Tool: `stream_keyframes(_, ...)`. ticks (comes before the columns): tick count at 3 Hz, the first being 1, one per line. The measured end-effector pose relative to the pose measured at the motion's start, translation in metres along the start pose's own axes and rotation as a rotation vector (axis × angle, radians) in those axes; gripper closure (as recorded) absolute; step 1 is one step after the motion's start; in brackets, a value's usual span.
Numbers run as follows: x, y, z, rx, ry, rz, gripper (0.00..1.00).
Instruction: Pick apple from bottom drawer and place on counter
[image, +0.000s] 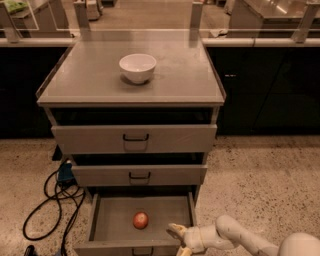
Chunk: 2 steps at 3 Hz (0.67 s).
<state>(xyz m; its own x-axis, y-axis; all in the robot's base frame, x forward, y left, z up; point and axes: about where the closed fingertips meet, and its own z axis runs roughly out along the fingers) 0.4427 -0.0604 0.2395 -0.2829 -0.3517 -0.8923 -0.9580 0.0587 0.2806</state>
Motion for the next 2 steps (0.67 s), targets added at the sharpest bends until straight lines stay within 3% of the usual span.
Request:
stream_keyframes(1, -0.014, -0.039, 0.065, 0.107, -0.049, 0.0, 0.0)
stream_keyframes(2, -0.011, -0.057, 0.067, 0.179, -0.037, 0.005, 0.0)
